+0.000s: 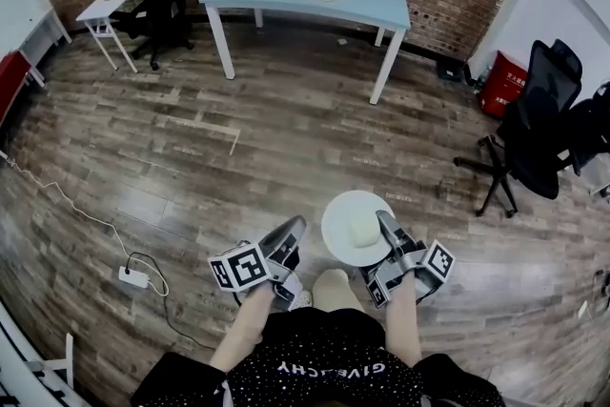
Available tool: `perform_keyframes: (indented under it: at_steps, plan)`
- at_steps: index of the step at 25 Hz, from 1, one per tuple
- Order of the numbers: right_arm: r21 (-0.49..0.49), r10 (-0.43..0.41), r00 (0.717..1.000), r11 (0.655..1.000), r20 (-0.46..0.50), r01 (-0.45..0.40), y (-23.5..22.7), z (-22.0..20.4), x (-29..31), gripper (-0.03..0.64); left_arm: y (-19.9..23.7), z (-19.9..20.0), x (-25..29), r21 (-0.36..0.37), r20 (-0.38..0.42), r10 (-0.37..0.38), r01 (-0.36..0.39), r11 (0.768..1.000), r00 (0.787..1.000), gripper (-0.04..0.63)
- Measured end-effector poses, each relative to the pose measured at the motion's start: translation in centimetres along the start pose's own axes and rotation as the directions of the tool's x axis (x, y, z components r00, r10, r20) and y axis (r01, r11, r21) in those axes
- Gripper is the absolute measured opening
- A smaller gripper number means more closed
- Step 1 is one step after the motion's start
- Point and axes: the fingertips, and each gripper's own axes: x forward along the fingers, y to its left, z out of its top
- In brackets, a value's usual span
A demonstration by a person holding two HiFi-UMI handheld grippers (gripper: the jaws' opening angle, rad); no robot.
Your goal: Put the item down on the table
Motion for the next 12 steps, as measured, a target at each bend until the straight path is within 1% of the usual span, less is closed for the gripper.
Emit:
perform_keyframes:
  at_steps: [3, 6, 9, 12]
  plan:
    - [-0.005, 0.015, 1.0, 1.0, -0.006, -0.015, 0.4, 1.6, 1.5, 0.052, 0.2, 0.6, 1.7, 0.011, -0.005, 0.008, -0.008, 1.0, 1.0, 0.009]
    - [0.006, 0.008, 1.0, 1.0, -0.013, -0.008, -0.2, 3.2, 4.0, 0.052, 1.4, 2.0, 3.7, 0.01, -0.002, 0.028, -0.028, 1.0, 1.0, 0.009]
    - [0.022, -0.004, 0.999, 1.0, -0.039, 0.005, -0.4, 5.2, 7.6, 0.052, 2.6, 4.2, 6.6, 0.004, 0.019, 0.041, -0.041, 0.999, 0.999, 0.009]
    - [0.02, 0.0, 0.998, 1.0, -0.069, 0.001, 0.5, 7.9, 12.0, 0.052, 3.2, 7.0, 10.4, 0.008, 0.043, 0.046, -0.046, 0.999, 0.998, 0.009]
